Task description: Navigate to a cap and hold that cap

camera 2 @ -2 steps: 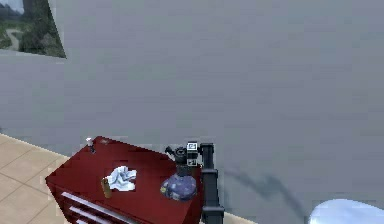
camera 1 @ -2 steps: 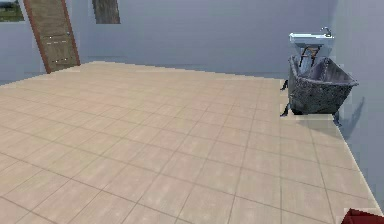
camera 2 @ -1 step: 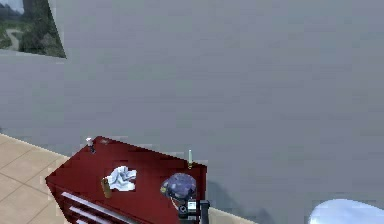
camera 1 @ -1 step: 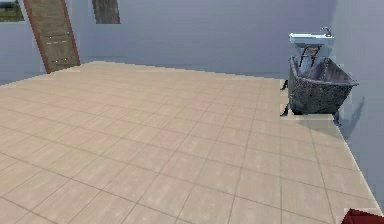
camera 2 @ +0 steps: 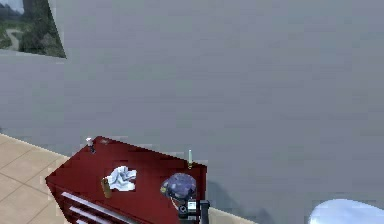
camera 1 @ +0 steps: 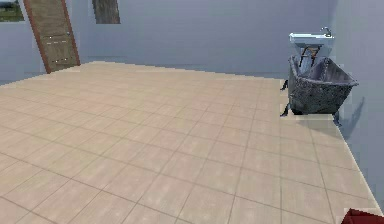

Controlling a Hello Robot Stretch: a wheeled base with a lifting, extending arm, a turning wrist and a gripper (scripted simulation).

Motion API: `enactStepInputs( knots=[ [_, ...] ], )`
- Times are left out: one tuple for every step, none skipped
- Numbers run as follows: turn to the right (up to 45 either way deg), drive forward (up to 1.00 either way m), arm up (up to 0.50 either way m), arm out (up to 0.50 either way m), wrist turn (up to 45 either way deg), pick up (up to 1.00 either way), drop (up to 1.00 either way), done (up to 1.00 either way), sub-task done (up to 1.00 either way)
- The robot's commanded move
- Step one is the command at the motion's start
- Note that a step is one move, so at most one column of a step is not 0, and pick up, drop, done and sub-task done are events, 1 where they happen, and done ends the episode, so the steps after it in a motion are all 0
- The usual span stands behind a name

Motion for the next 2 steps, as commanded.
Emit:
enactStepInputs(
  knots=[
    [0.0, 0.0, 0.1, 0.0, 0.0, 0.0, 0.0, 0.0, 0.0],
    [0.0, 0.0, 0.0, 0.0, 0.0, 0.0, 0.0, 1.0, 0.0]
  ],
)
